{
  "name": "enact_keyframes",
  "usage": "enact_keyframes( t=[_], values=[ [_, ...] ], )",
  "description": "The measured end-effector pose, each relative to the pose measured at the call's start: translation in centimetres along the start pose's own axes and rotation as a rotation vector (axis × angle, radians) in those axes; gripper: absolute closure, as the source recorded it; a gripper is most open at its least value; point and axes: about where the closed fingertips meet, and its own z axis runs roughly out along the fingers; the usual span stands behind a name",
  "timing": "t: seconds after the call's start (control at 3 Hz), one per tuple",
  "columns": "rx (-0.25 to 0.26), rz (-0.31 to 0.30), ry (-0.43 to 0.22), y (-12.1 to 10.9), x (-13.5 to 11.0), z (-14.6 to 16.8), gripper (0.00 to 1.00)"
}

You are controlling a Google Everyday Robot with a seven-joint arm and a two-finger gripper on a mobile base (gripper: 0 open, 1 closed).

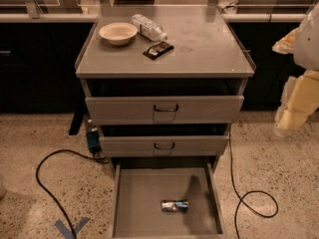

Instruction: Pick redbull can from bottom drawer and place on counter

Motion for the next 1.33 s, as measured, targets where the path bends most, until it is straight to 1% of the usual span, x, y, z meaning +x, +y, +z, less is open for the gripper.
enact_keyframes(
  t=[0.33, 0.67, 1.0, 1.33],
  values=[
    [0.003, -0.001, -0.001, -0.1, -0.1, 0.1, 0.0],
    [-0.005, -0.015, -0.03, -0.4, -0.7, 2.5, 0.0],
    [-0.026, -0.048, -0.078, -0.7, -1.7, 7.6, 0.0],
    [-0.058, -0.085, -0.154, -0.9, -3.8, 14.1, 0.0]
  ],
)
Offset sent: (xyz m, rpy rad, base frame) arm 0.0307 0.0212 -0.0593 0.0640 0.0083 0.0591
